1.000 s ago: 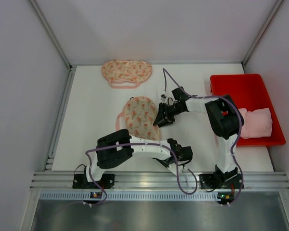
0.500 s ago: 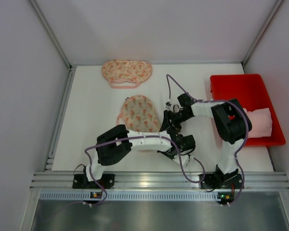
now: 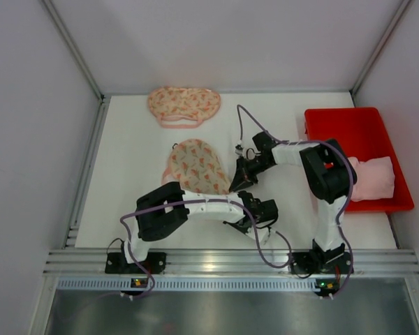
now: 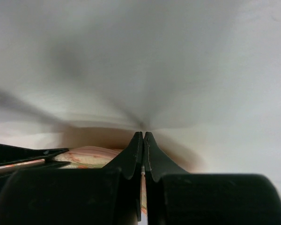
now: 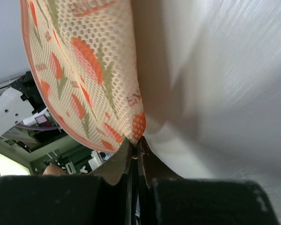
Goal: Place the bra in the laundry bag and zip it closed
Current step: Zip the zipper on the laundry bag.
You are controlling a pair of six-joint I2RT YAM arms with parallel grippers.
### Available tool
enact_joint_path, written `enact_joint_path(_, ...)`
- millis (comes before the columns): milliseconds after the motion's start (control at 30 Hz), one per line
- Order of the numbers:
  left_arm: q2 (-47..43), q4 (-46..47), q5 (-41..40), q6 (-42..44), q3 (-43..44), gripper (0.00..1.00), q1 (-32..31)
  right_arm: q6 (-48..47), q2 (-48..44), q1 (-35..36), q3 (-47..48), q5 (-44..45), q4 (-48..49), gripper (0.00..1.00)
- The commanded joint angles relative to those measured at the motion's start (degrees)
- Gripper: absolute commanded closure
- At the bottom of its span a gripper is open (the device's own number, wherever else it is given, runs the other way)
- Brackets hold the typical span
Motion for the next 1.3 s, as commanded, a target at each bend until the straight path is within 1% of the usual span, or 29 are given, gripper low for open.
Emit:
enact_joint_path(0,-5.2,-1.3,3.9,-3.2,-2.7,1.0,-2.7,-0.6,1.2,-2.3,6.7,1.1,3.7,1.0)
enact_joint_path(200,-8.3,-1.3,4.3,-5.8,-5.7,1.0,-4.5,-3.6,4.9,-2.8,14.5,4.1,0.4,1.0)
enact_joint_path(333,-9.8,-1.2,3.9,-6.6,-6.4,1.0,-4.7,-4.3,6.0,-3.7,18.0,6.7,-0.7,1.0)
enact_joint_path(367,-9.6,-1.2,3.5,-6.7,-6.4,1.0,-4.6,-4.5,5.9,-3.9,18.5,7.1,-1.5,0.96)
enact_joint_path(433,-8.4,-1.1,2.2,-6.9,-5.5,1.0,-4.4,-5.1,4.8,-3.9,18.9,6.8,-4.3,0.74)
enact_joint_path(467,-8.0,-1.0,2.1,-6.9,-4.9,1.0,-3.9,-5.3,4.1,-3.9,18.3,6.5,-5.1,0.56)
enact_joint_path(500,-7.5,-1.0,1.9,-6.9,-3.7,1.0,-3.6,-5.5,3.3,-3.9,16.8,6.2,-5.9,0.47)
enact_joint_path(567,-6.6,-0.6,2.1,-6.8,-2.6,1.0,-2.6,-6.1,1.1,-4.0,14.6,4.6,-8.2,0.35)
enact_joint_path(700,-5.3,0.2,1.3,-6.1,-0.4,1.0,-1.4,-8.0,-1.7,-3.9,8.2,3.5,-10.6,0.3)
enact_joint_path(800,-4.7,1.2,0.6,-5.9,0.9,1.0,-0.3,-8.7,-1.4,-3.6,5.4,0.1,-11.7,0.31)
enact_joint_path(833,-4.6,1.3,0.3,-5.7,1.4,1.0,0.3,-8.2,-1.1,-3.1,4.2,-1.5,-11.1,0.31)
enact_joint_path(933,-4.9,2.0,0.3,-5.4,1.8,1.0,0.8,-6.2,-1.2,-1.9,3.0,-2.9,-8.9,0.33)
enact_joint_path(1067,-4.9,1.9,0.0,-5.2,2.1,1.0,1.1,-3.5,0.0,0.3,3.1,-5.7,-6.7,0.43)
enact_joint_path(1100,-5.0,1.9,0.2,-5.2,1.9,1.0,1.1,-3.3,0.4,0.8,3.6,-6.1,-6.4,0.56)
enact_joint_path(1133,-5.4,1.8,0.5,-5.3,1.9,1.0,1.1,-3.1,0.6,0.8,3.9,-6.0,-6.3,0.63)
enact_joint_path(1167,-5.6,1.8,0.8,-5.4,1.6,1.0,0.9,-3.3,0.9,0.8,4.4,-5.3,-6.3,0.78)
enact_joint_path(1233,-6.3,1.7,2.0,-5.8,1.0,1.0,0.9,-2.9,1.2,0.1,5.8,-4.6,-5.8,0.9)
enact_joint_path(1267,-6.6,1.7,2.3,-6.0,0.8,1.0,0.9,-2.9,1.5,-0.1,6.2,-4.1,-5.7,1.0)
